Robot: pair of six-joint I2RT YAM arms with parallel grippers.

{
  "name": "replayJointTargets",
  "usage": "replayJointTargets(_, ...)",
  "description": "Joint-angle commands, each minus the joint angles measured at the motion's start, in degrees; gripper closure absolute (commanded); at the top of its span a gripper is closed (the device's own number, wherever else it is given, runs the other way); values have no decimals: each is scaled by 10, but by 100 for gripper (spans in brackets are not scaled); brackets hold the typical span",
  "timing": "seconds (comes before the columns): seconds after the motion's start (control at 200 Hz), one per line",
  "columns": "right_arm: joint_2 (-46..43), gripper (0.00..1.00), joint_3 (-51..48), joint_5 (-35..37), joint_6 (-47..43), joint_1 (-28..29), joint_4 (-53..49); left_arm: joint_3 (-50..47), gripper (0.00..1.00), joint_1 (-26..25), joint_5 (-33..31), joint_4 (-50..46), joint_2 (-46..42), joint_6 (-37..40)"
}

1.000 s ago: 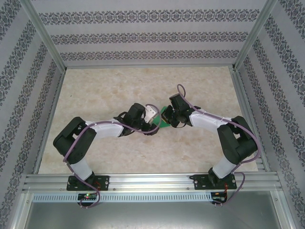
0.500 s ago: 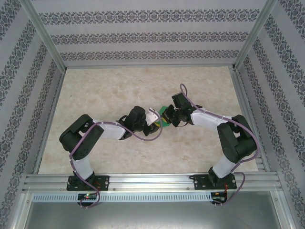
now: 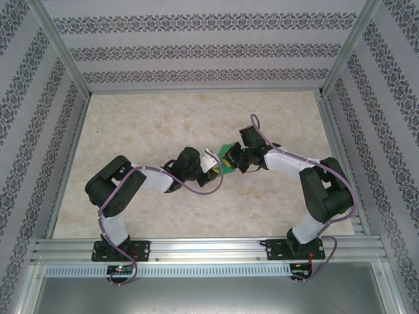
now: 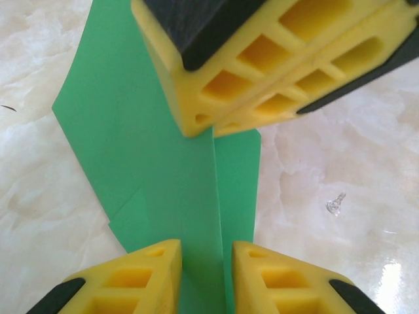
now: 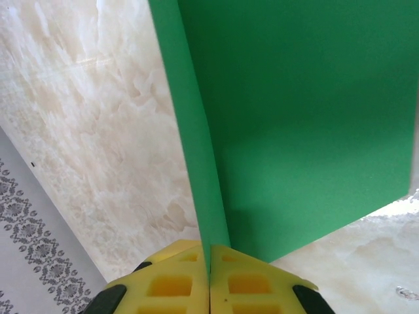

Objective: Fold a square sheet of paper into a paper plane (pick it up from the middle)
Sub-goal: Fourth fold the wing at the center of the table.

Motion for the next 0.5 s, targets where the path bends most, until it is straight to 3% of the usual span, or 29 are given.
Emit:
replayJointTargets(0.0, -16, 93, 11, -12, -5, -7, -8, -11, 73, -5, -2, 47, 5, 8)
replayJointTargets(0.39, -17, 92, 5, -33, -9, -12, 7, -6, 78, -5, 2, 69, 18, -14)
replayJointTargets(0.495, -17, 88, 5, -39, -23, -15, 5, -5, 85, -5, 0, 65, 20, -16)
